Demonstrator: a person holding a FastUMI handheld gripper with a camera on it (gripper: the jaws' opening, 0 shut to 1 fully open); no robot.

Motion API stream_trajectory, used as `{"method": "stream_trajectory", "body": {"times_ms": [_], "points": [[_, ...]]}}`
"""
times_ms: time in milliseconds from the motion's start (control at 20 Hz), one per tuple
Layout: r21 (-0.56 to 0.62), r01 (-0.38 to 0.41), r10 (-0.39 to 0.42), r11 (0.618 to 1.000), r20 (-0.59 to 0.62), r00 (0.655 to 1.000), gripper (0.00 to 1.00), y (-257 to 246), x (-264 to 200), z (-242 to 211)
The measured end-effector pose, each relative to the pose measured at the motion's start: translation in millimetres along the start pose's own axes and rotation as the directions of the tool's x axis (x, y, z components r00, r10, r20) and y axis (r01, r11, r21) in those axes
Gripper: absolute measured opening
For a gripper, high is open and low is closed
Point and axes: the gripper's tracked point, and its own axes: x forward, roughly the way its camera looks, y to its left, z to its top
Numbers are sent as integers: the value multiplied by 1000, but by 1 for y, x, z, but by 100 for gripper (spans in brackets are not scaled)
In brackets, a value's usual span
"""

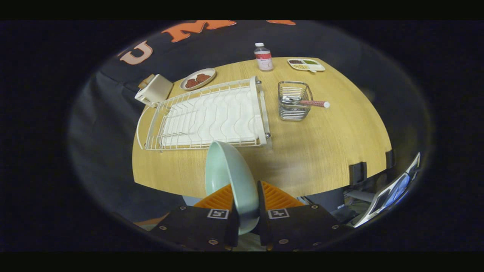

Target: Take the plate from the dish rack, then take the spoon from the basket and place it into the plate.

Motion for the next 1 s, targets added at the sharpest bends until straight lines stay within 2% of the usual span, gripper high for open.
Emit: {"method": "stream_trajectory", "body": {"times_ms": [600,750,850,1000], "points": [[33,-166,165,986,40,985,23,6,56,-18],[29,-156,154,987,54,987,23,-1,70,-19],[53,-183,180,982,61,982,24,2,76,-18],[75,-129,127,989,30,991,28,-16,91,-22]]}}
